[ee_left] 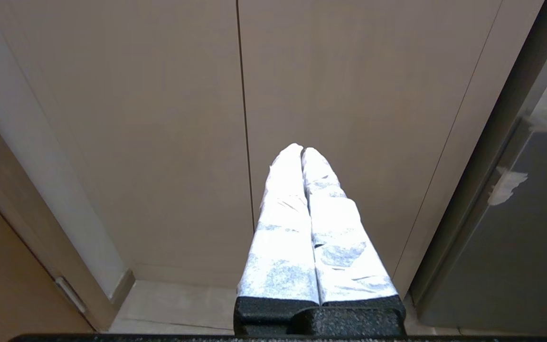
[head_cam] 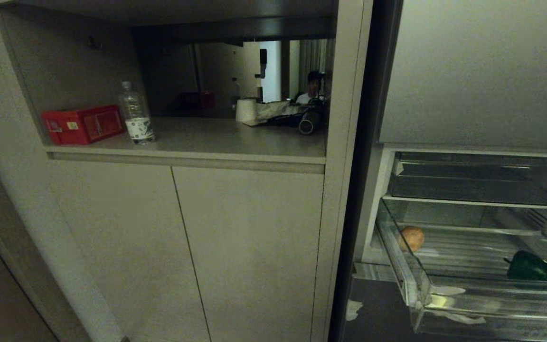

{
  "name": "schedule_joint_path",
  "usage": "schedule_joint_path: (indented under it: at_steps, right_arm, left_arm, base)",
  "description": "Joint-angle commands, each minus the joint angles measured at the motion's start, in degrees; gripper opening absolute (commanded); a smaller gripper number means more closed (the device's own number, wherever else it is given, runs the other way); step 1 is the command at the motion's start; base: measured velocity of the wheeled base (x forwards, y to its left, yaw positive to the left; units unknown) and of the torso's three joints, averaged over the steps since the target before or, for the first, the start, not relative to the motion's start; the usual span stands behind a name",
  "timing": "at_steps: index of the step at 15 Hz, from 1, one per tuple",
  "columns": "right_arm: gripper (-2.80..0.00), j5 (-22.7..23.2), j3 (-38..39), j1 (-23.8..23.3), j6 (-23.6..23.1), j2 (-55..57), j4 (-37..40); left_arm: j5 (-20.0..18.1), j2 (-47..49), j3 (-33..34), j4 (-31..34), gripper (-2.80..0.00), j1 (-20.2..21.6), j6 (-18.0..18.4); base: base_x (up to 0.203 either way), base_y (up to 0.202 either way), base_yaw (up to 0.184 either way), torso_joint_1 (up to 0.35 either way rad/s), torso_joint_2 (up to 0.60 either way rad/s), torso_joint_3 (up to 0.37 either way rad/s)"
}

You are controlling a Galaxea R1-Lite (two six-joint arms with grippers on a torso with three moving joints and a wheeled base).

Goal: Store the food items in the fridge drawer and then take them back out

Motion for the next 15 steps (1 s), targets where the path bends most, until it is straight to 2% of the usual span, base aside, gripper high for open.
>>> schedule_joint_path:
  at_steps: [1, 15]
  right_arm:
    - [-2.8, -0.1, 1.8, 0.0, 0.0, 0.0, 0.0]
    - [-2.8, -0.1, 1.8, 0.0, 0.5, 0.0, 0.0]
  left_arm:
    - [0.0, 0.0, 0.0, 0.0, -2.8, 0.0, 0.0]
    - [0.0, 0.0, 0.0, 0.0, -2.8, 0.0, 0.0]
  base:
    - [0.0, 0.0, 0.0, 0.195, -0.45, -0.247]
    - [0.0, 0.0, 0.0, 0.159, -0.34, -0.186]
